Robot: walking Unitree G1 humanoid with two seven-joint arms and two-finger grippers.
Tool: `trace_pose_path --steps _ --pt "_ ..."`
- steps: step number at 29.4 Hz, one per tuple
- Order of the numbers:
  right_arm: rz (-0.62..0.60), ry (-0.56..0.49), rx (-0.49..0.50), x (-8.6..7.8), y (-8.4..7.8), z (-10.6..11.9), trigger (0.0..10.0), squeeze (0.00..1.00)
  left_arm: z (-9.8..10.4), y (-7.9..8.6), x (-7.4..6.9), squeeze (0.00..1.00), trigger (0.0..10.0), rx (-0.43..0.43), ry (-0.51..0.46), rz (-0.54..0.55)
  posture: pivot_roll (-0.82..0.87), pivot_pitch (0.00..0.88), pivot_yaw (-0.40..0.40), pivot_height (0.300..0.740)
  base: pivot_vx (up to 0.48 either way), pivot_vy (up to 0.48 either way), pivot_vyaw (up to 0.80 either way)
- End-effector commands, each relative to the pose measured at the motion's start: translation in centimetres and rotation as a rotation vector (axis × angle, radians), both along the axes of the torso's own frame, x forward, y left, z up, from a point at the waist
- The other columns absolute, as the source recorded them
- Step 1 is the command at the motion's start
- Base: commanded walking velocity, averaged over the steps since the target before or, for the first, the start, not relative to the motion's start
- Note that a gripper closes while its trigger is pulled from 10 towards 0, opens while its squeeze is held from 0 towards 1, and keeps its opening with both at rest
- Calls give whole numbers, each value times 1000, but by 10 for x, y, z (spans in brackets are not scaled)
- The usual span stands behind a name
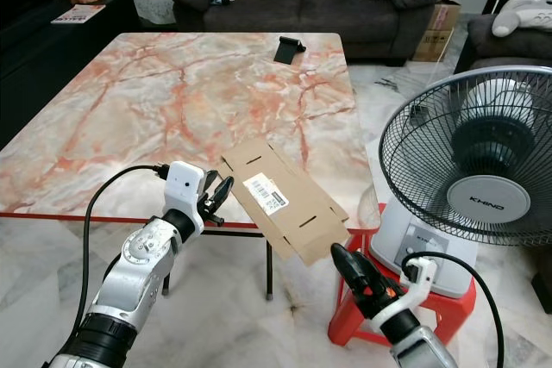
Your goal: Picking trash to rubbish bin
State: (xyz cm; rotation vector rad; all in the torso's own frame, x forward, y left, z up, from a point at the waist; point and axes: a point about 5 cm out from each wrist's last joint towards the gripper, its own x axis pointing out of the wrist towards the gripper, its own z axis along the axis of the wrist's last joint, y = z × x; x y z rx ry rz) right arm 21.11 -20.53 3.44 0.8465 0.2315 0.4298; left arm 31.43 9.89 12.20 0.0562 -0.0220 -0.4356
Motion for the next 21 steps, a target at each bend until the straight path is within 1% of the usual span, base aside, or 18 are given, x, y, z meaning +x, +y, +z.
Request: trace_pose_path --steps 1,3,5,6,10,13,16,18,21 --pt "30 -15 29 4 6 4 10000 0 -3 1 0 0 10000 5 19 -1 14 33 36 740 0 0 0" --pt "72 -26 52 9 14 6 10000 0 -3 1 0 0 10000 6 19 -2 12 32 34 740 0 0 0" --pt "74 -20 40 10 16 5 10000 0 -3 1 0 0 10000 6 18 -1 12 32 34 740 0 0 0" --pt "68 -6 18 12 16 2 10000 0 -3 1 0 0 10000 5 17 0 18 29 29 740 0 0 0" --pt "76 11 10 14 18 -1 10000 0 -3 1 0 0 10000 5 18 1 18 29 29 740 0 0 0" --pt "111 -9 -9 21 27 2 10000 0 -3 2 0 0 10000 6 20 5 23 30 25 740 0 0 0" --pt "120 -19 -14 22 29 4 10000 0 -3 2 0 0 10000 6 21 5 23 30 25 740 0 0 0" --pt "95 -39 23 23 26 8 10000 0 -3 2 -1 0 10000 4 20 6 26 29 23 740 0 0 0" --pt "51 -41 40 23 19 8 10000 0 -3 2 -1 0 10000 5 19 5 26 29 23 740 0 0 0"
